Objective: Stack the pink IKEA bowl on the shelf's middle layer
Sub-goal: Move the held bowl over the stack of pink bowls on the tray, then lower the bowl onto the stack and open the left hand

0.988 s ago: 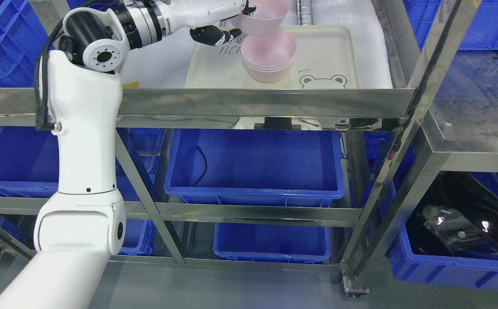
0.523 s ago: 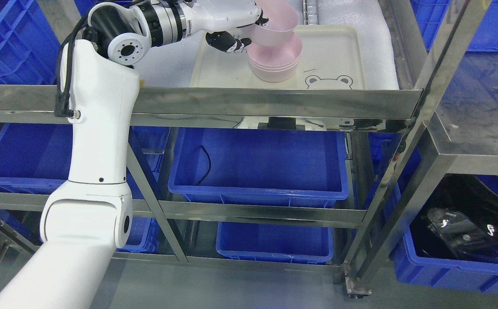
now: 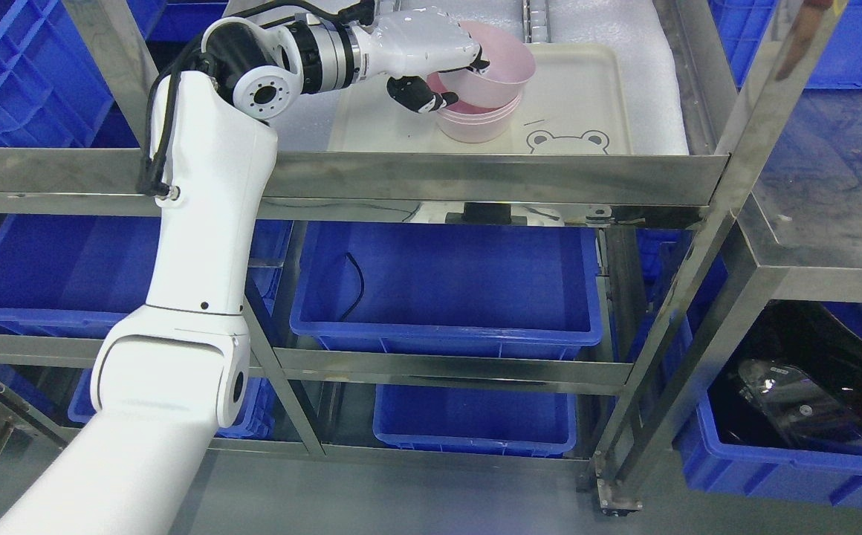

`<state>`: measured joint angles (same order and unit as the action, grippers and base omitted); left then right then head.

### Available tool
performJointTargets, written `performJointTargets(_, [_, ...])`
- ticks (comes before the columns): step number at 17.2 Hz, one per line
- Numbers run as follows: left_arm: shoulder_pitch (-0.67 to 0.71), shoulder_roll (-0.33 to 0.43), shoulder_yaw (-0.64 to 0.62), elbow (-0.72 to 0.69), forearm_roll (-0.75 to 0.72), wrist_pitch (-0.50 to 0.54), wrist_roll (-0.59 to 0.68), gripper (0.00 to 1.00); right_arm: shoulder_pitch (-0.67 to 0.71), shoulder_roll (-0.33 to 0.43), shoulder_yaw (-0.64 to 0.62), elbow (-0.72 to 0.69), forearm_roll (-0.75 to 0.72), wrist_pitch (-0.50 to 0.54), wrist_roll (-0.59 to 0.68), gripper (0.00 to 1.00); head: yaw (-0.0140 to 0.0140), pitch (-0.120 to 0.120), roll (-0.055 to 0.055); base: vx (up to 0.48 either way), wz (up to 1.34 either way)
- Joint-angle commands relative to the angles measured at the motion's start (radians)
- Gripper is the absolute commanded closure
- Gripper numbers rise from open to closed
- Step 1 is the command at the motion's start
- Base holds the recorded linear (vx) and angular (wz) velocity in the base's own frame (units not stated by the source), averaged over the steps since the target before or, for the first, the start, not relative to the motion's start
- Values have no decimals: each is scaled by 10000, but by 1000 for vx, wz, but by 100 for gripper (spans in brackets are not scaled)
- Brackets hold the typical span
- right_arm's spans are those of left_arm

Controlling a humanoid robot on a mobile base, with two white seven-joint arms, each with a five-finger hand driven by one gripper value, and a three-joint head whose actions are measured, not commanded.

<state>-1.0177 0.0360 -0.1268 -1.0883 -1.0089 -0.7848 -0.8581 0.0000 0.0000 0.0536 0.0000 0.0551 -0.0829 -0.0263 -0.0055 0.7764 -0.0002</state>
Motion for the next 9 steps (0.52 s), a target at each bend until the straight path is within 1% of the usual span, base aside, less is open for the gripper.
performJointTargets(1, [-39,-186,-174,881,-219,-6,6,96,230,-175,0,-175,1,1,2,0,0,0,0,0,0])
performJointTargets(2, [-24,-186,-174,881,-219,-6,6,93,230,-175,0,-175,1,1,2,0,0,0,0,0,0])
performJointTargets(3, [-9,-186,-143,866,-219,-6,6,85,230,-175,0,-175,1,1,2,0,0,0,0,0,0])
performJointTargets(4, [-8,-186,-37,805,-219,-6,6,58,230,-175,0,-175,1,1,2,0,0,0,0,0,0])
performJointTargets(5, [-24,-186,86,759,-204,-6,6,39,230,-175,0,-175,1,1,2,0,0,0,0,0,0])
performJointTargets(7, [-54,-186,362,545,-189,-6,6,25,230,-175,-15,-175,1,1,2,0,0,0,0,0,0])
performJointTargets(9, [-237,-186,836,360,-128,-6,-9,16,230,-175,-15,-175,1,1,2,0,0,0,0,0,0])
